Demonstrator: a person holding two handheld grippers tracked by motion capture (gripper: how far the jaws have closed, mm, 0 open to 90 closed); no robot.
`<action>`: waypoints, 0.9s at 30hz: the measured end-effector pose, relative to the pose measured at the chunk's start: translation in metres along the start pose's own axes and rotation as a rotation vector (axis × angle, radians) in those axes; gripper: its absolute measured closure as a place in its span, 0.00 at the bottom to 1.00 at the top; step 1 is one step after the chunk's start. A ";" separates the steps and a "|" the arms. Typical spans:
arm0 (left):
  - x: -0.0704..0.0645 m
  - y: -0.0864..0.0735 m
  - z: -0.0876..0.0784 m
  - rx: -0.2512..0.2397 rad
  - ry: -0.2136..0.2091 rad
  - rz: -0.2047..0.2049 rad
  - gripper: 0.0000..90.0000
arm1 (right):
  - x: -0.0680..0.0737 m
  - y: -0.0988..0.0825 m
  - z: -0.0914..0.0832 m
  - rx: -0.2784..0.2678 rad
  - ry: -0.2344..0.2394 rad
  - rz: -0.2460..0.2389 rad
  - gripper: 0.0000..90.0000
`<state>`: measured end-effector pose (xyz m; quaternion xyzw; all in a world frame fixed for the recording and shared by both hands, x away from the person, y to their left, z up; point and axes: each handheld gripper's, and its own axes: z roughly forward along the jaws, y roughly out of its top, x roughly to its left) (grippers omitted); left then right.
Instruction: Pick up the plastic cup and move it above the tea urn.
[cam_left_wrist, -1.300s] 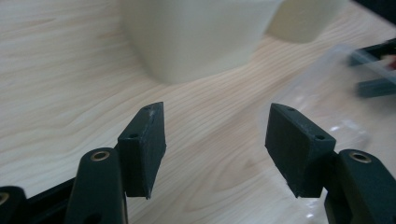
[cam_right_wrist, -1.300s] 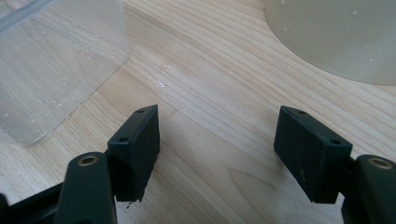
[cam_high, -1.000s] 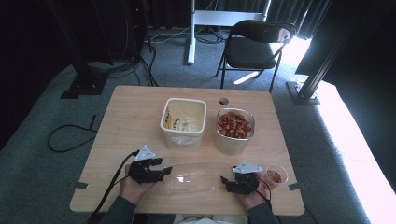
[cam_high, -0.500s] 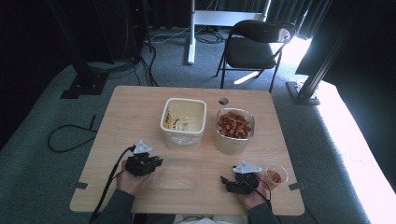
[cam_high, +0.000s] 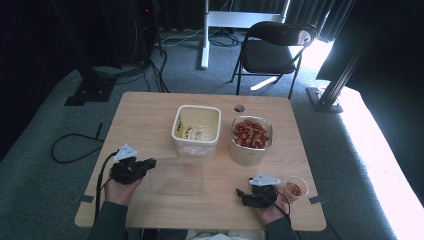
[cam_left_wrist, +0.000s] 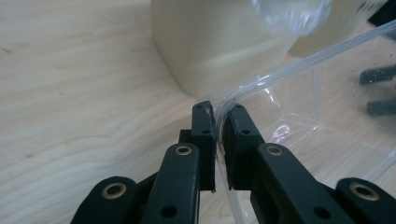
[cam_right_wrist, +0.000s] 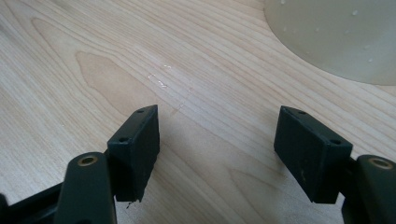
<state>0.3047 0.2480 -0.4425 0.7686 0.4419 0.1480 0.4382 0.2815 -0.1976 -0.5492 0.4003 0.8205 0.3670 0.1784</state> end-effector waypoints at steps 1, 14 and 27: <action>0.001 0.003 -0.005 -0.013 0.002 0.002 0.94 | 0.000 0.000 0.000 0.000 -0.001 0.001 0.34; 0.023 0.066 -0.043 -0.149 0.086 0.019 0.94 | 0.000 0.000 0.000 0.002 -0.002 -0.001 0.34; 0.020 0.146 -0.008 -0.154 0.192 0.102 0.94 | 0.000 0.000 0.000 0.000 -0.003 -0.001 0.34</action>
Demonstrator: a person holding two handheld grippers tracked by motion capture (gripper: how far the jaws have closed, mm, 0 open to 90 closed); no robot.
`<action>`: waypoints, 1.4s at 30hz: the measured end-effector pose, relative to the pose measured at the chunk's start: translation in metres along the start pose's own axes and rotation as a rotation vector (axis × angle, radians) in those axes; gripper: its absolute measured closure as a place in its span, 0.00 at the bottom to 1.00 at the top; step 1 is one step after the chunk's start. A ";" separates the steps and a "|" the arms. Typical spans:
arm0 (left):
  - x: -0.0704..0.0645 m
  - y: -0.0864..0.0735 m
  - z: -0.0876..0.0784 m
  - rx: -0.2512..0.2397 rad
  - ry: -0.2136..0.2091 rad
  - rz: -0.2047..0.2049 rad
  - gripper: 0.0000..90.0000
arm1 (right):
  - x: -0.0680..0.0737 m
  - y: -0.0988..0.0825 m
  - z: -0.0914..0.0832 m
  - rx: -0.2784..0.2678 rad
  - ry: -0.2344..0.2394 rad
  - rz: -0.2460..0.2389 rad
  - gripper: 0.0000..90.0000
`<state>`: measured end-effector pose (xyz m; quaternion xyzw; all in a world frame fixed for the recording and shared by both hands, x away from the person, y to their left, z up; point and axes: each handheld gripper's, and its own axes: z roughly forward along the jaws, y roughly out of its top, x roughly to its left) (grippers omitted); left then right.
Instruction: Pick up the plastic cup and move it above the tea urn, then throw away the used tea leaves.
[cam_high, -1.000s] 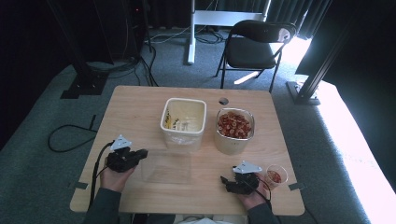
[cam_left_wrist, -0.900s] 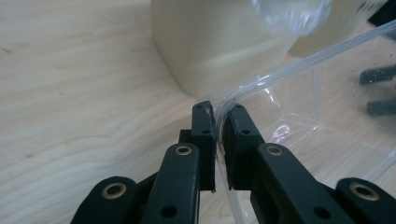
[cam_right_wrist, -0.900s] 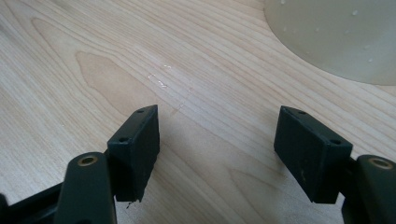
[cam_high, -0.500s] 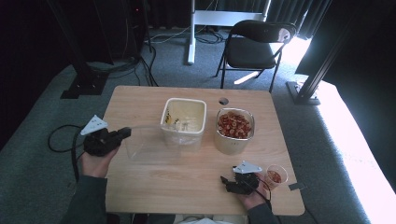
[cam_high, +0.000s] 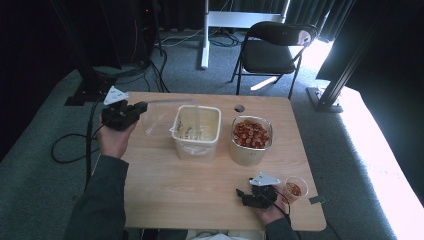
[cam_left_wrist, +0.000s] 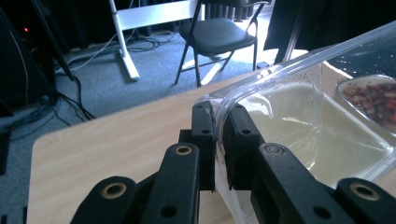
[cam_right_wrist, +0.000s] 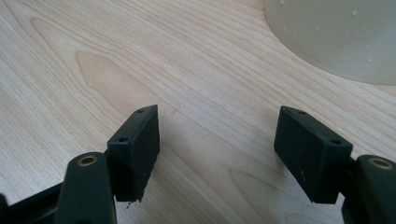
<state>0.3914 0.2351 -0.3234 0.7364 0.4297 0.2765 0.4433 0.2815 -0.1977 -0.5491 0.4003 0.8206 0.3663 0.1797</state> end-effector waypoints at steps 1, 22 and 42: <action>-0.002 0.004 0.004 0.004 0.012 0.014 0.94 | 0.000 0.000 0.000 0.000 0.001 0.002 0.34; -0.026 0.007 0.039 0.027 -0.044 0.079 0.59 | 0.001 -0.001 -0.001 0.003 -0.002 0.008 0.34; -0.022 -0.015 0.030 0.009 -0.030 0.052 0.54 | 0.002 0.000 0.000 0.014 0.001 0.003 0.22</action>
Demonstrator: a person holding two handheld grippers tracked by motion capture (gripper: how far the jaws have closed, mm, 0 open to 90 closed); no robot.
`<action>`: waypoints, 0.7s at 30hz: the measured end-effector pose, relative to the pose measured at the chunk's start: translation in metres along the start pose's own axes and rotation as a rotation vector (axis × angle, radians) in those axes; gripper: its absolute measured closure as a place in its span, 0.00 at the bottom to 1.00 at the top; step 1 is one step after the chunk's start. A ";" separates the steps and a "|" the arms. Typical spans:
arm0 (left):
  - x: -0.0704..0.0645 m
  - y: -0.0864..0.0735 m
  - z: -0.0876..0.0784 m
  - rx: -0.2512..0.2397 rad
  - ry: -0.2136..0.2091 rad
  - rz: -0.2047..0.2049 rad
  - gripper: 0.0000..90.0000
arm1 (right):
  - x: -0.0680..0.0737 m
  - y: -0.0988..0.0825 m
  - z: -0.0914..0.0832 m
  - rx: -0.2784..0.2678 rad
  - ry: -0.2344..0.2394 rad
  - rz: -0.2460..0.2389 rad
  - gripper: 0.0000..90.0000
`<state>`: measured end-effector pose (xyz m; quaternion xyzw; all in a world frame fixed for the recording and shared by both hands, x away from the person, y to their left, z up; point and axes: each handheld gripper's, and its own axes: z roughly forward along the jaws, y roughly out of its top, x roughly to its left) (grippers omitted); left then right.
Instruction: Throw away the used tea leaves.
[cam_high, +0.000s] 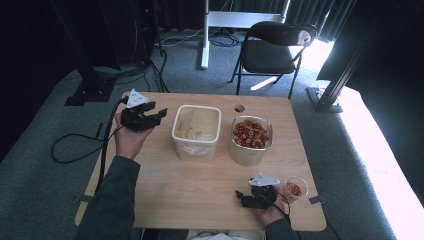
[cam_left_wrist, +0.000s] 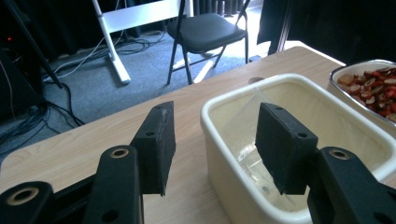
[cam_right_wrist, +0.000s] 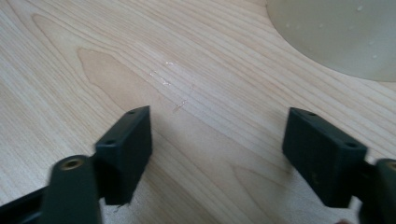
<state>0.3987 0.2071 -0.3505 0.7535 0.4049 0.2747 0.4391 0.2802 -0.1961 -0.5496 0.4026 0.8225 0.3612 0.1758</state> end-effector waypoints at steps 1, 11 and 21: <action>0.000 -0.001 -0.001 0.003 0.006 0.002 0.53 | 0.000 0.000 0.000 0.007 0.013 -0.011 0.19; 0.000 -0.015 -0.004 -0.012 0.001 -0.001 0.53 | 0.002 0.000 0.000 0.004 0.022 -0.022 0.22; -0.005 -0.032 -0.006 -0.021 -0.016 -0.010 0.52 | 0.009 0.001 -0.006 -0.004 0.001 -0.057 0.27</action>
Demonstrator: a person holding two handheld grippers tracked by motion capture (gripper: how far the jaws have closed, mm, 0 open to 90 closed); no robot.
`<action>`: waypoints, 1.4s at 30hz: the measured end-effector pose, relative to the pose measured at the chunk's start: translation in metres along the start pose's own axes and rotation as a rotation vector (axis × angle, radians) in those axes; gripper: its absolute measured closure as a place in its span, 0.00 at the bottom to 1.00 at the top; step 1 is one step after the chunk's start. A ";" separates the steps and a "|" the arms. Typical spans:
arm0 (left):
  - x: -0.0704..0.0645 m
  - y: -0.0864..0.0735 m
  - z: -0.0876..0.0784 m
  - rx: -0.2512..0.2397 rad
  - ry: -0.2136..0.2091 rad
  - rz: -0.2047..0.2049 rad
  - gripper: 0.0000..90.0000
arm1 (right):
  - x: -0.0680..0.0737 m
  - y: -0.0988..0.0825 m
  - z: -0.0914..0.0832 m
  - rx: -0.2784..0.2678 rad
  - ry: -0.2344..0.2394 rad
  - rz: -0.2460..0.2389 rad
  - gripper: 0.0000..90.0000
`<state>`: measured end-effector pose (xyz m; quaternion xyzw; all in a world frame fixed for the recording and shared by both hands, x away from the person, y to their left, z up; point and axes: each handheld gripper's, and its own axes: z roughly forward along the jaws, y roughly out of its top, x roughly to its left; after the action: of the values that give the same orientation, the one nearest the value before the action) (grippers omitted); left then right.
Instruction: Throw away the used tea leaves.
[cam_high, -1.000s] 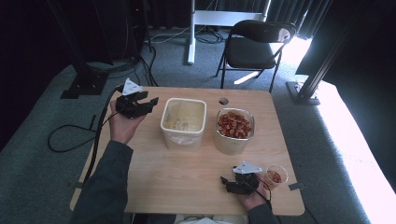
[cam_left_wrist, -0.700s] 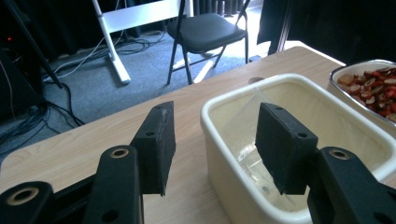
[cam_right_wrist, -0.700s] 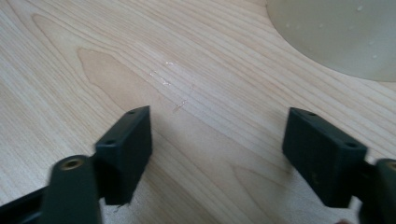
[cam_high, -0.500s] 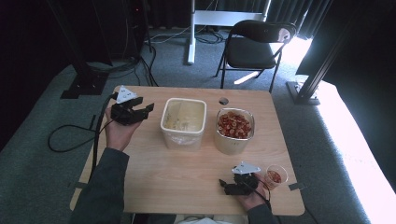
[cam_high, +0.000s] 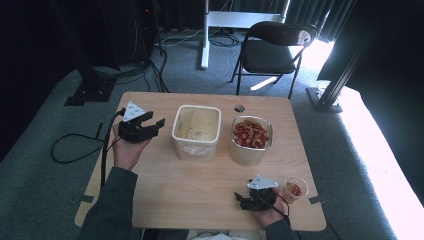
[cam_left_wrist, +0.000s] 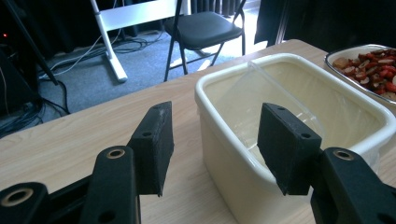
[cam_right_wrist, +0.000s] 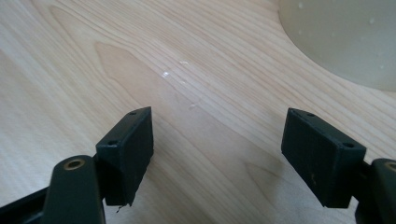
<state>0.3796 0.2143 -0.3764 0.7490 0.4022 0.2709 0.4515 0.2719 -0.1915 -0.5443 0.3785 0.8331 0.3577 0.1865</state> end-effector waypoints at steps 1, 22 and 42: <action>0.000 -0.001 0.000 0.000 0.000 0.000 0.52 | 0.001 0.001 -0.002 -0.008 -0.002 -0.002 0.27; -0.002 -0.018 -0.004 0.009 -0.009 -0.016 0.52 | -0.005 0.031 -0.074 -0.177 -0.089 -0.059 0.23; 0.002 -0.029 -0.002 0.018 -0.004 -0.053 0.53 | -0.062 -0.024 -0.143 -0.228 -0.249 0.088 0.13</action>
<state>0.3688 0.2247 -0.4014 0.7427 0.4233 0.2537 0.4525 0.2163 -0.3151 -0.4632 0.4322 0.7403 0.4081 0.3140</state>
